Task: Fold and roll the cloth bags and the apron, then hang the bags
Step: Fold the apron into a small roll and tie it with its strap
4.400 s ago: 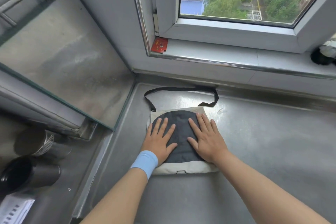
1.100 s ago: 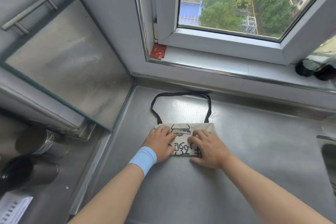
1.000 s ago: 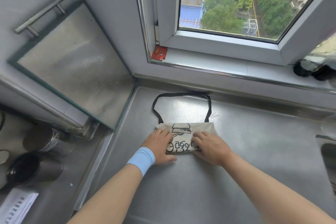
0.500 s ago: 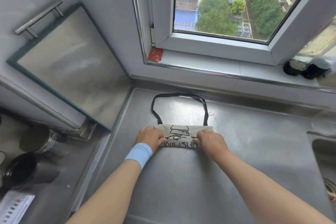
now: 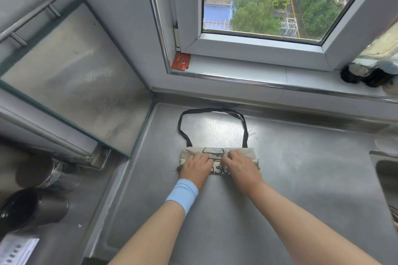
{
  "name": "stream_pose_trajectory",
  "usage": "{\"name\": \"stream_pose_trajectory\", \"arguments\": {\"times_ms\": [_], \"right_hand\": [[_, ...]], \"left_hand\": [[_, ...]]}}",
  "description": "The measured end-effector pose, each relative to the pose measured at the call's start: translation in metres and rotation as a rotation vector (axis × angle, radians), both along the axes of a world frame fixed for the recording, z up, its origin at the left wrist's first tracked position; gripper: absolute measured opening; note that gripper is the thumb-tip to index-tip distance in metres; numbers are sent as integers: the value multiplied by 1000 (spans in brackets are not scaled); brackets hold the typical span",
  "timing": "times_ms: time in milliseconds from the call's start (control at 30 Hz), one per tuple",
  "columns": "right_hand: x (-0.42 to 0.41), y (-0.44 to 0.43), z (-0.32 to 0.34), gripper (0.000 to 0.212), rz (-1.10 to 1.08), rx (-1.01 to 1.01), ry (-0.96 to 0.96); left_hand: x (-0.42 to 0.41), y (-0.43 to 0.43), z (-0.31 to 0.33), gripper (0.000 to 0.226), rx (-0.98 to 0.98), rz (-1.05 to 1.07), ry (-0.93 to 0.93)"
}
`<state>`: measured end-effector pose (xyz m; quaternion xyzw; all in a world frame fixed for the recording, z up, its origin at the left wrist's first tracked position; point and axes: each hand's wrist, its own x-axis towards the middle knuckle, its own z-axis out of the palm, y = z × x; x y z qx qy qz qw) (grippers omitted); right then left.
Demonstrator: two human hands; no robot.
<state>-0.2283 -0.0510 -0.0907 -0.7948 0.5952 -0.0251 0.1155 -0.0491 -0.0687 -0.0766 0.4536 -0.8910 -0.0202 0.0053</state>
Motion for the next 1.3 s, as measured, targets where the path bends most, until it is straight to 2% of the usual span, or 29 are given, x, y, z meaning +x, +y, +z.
{"name": "stream_pose_trajectory", "arguments": {"times_ms": [33,67,133,167,233,300,367,433,500,633,767,867,1033,1133,1200,1300], "right_hand": [[-4,1,-4,29,-43,10,-58],[-8,1,-8,30,-88,29,-115],[-17,-1,-15,30,-137,83,-204],[-21,-2,-18,28,-145,96,-244],[-25,-5,-22,23,-175,109,-341],[-27,-5,-23,16,-204,126,-403],[-30,-4,-20,20,-200,156,-409],[-32,-2,-16,36,-148,208,-374],[-34,-2,-12,43,-79,210,-307],[-32,-2,-8,28,53,46,-49],[-32,1,-3,26,73,2,163],[-33,-4,7,24,-6,42,185],[-38,-22,13,20,-73,93,142],[-42,-28,7,19,-109,74,141],[-43,-32,1,23,-102,37,198],[-42,-40,-3,28,-79,-75,265]], "left_hand": [[9,1,-4,9,1,-20,77],[19,3,-7,18,1,-35,142],[44,5,-17,27,-6,-72,185],[56,4,-24,36,21,-103,165],[77,2,-29,58,210,-139,62],[85,-3,-28,64,362,-122,-32],[85,-8,-28,65,374,-121,-89],[80,-7,-26,66,336,-99,-168],[71,-6,-20,66,245,-58,-195],[45,-12,-10,60,114,-24,-134],[40,-24,-9,51,209,-14,-83],[42,-30,-12,36,278,46,9],[35,-44,-18,32,382,271,126],[34,-52,-16,19,423,357,219],[31,-55,-15,18,438,362,222],[22,-56,-12,21,251,362,66]]}}
